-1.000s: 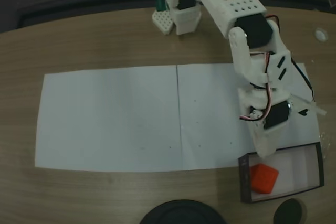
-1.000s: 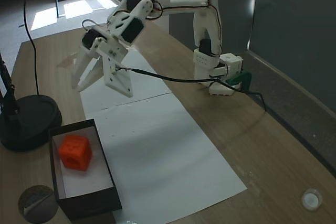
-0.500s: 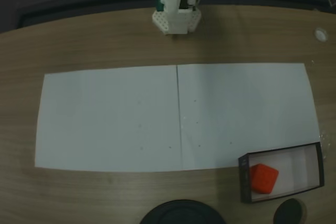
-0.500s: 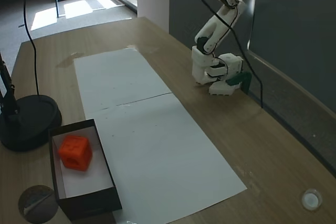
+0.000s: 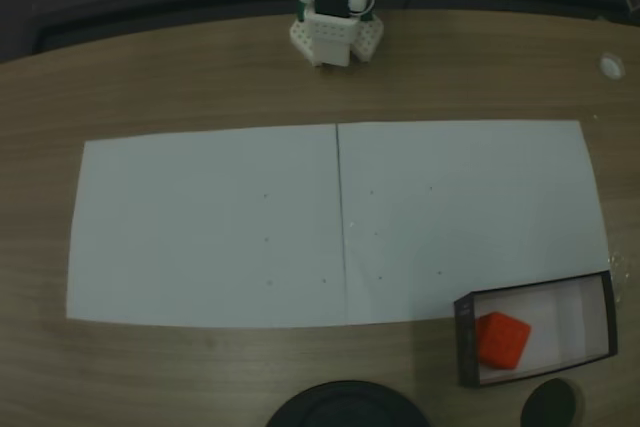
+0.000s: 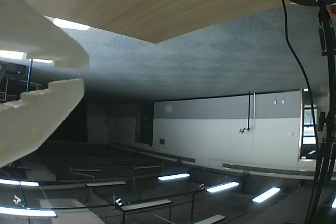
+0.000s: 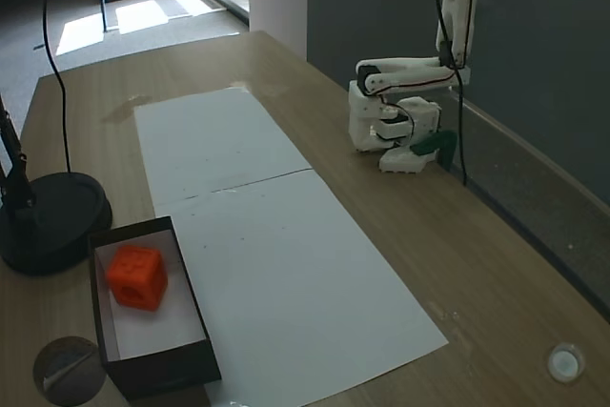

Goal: Grab a orange square and put it in the box.

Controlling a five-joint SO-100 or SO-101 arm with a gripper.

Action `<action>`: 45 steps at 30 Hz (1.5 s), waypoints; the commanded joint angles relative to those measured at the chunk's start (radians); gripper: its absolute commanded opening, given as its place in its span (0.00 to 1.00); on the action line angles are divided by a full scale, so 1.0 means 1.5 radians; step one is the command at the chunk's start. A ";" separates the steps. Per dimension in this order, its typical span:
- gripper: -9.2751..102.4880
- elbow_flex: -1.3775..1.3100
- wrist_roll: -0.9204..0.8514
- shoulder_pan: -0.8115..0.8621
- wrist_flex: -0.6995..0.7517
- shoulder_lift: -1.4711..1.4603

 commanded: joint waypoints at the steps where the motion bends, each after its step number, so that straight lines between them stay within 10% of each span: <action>1: 0.08 0.106 0.001 0.001 -0.018 0.092; 25: 0.08 0.873 0.002 -0.120 -0.487 0.196; 45: 0.08 1.008 0.000 -0.172 -0.316 0.195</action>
